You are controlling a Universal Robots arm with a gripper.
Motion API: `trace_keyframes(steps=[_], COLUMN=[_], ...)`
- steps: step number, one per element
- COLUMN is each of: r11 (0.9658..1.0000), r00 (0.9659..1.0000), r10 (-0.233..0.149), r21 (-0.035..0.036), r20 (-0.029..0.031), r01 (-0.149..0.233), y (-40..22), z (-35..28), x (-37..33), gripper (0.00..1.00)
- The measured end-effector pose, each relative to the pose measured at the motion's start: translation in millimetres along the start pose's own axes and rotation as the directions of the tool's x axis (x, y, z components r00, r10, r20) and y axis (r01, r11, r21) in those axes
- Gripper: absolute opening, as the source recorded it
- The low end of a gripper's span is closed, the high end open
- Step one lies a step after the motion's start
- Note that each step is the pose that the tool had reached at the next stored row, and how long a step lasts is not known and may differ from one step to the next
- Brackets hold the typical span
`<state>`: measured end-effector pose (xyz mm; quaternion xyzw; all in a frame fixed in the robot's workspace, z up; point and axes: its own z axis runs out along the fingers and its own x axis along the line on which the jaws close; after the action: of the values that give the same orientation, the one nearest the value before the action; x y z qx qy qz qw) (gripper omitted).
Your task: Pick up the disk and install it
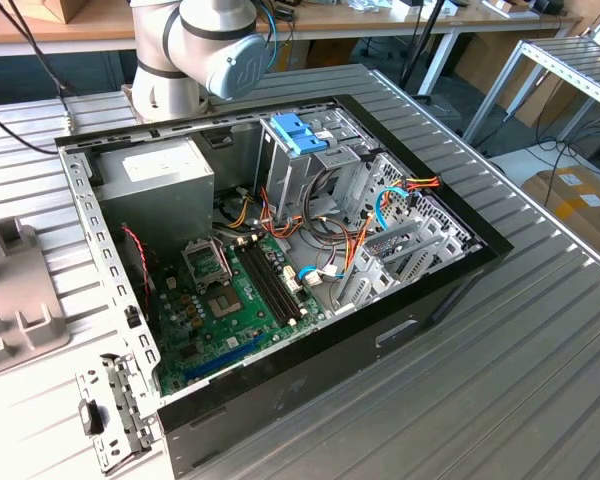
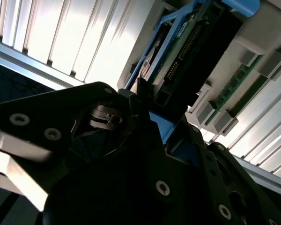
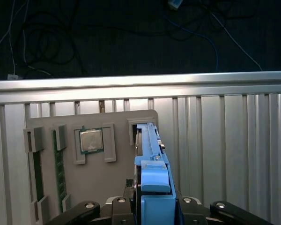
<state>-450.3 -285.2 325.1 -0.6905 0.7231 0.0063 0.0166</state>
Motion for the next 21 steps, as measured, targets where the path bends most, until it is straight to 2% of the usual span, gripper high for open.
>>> trace_keyframes(steps=[4, 6, 21], r11=[1.0, 1.0, 1.0], r00=[1.0, 1.0, 1.0], r10=[0.0, 0.0, 0.0], r21=[0.0, 0.0001, 0.0], r20=[0.0004, 0.0005, 0.0014], r01=[0.0, 0.0, 0.0], y=[-0.1, -0.1, -0.3], z=[-3.7, -7.9, -21.5], x=[-0.1, -0.2, -0.9], gripper=[0.37, 0.37, 0.37])
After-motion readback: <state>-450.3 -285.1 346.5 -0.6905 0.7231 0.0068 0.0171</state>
